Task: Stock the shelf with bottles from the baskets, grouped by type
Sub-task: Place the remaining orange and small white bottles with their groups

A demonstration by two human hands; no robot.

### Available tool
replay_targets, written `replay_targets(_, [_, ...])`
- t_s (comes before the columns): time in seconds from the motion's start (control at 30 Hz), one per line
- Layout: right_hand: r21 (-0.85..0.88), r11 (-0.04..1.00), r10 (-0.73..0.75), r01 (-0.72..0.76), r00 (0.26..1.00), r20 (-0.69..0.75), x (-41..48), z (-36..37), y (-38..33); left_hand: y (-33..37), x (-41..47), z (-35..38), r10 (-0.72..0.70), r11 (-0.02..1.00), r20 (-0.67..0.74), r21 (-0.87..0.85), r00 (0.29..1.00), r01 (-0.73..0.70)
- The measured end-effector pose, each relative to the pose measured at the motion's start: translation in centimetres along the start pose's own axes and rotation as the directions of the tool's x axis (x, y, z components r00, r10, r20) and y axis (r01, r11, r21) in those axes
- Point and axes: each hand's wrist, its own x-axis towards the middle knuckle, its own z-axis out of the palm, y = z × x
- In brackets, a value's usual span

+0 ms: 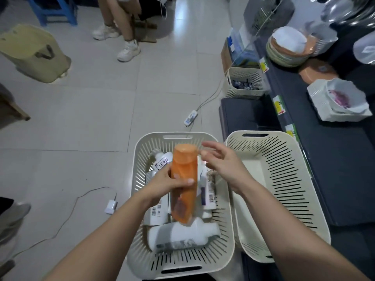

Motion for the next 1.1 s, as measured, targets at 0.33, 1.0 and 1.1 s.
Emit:
replay_targets(0.33, [-0.599, 0.761, 0.191, -0.25, 0.968, -0.161, 2.2, 5.0, 11.3, -2.4, 0.0, -3.2, -0.149, 0.971, -0.268, -0.221, 0.952, 0.09])
replay_targets(1.0, [0.079, 0.902, 0.431, -0.424, 0.89, -0.148, 2.8, 5.2, 11.8, -2.2, 0.8, -3.5, -0.25, 0.946, -0.311, -0.282, 0.917, 0.162])
replay_targets(1.1, [0.401, 0.84, 0.411, -0.365, 0.911, -0.03, 2.1, 4.9, 10.2, -1.2, 0.6, -3.0, -0.267, 0.921, -0.277, -0.355, 0.923, 0.16])
